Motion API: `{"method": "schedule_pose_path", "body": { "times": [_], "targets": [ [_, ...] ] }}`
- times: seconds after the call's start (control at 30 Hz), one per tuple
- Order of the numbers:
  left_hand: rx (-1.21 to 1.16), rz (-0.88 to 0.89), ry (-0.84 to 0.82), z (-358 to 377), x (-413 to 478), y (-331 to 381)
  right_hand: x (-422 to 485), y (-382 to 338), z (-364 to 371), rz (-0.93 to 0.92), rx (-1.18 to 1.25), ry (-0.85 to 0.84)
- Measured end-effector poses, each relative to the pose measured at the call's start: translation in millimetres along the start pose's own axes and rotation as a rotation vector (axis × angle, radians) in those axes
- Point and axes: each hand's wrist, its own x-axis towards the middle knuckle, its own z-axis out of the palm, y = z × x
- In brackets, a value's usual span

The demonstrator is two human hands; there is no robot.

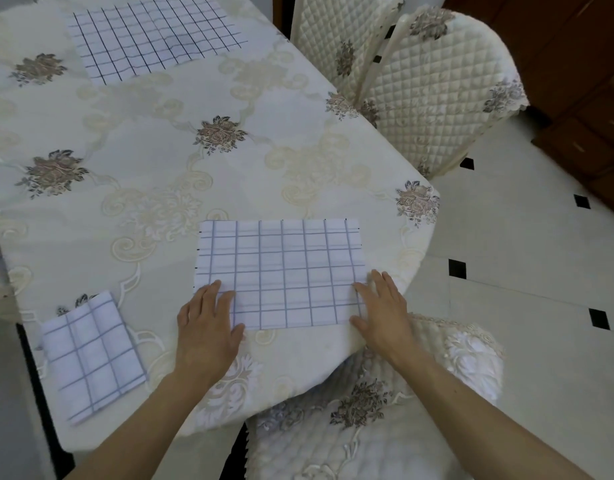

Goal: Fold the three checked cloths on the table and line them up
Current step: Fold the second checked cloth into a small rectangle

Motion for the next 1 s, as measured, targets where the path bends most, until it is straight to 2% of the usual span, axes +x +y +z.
{"method": "schedule_pose_path", "body": {
  "times": [0.57,0.7,1.0],
  "targets": [
    [0.098,-0.218,-0.059,-19.9,-7.6,-26.9,-2.0,29.9,-13.7,0.025,0.043,0.049],
    [0.069,-0.201,-0.067,-24.2,-11.0,-29.6,-4.0,14.1,-13.3,-0.002,0.068,0.1],
    [-0.051,-0.032,-0.004,-29.1,3.5,-44.9,-24.5,-60.6,-0.5,-0.025,0.139,0.258]
  ]
}}
